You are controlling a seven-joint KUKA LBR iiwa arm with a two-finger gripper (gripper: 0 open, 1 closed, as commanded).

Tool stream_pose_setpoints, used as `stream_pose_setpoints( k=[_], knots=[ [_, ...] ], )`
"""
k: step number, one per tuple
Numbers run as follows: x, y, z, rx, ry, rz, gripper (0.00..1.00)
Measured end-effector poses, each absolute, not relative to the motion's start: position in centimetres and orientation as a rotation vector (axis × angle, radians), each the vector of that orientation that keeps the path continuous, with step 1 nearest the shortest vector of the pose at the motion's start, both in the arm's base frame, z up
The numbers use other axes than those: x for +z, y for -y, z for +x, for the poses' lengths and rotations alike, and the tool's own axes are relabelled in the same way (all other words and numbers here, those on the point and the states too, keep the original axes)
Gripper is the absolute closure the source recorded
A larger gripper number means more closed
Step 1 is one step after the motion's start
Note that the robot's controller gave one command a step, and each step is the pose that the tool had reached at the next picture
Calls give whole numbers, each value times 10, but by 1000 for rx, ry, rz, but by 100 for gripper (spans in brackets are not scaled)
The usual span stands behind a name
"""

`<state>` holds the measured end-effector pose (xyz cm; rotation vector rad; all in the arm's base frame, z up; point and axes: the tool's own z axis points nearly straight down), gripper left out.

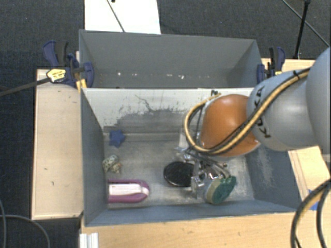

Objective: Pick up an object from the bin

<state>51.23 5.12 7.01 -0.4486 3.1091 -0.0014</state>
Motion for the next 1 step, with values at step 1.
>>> stream_pose_setpoints(
  k=[1],
  knots=[
    [70, -53, 512, 1, -3111, -441, 100]
  ],
)
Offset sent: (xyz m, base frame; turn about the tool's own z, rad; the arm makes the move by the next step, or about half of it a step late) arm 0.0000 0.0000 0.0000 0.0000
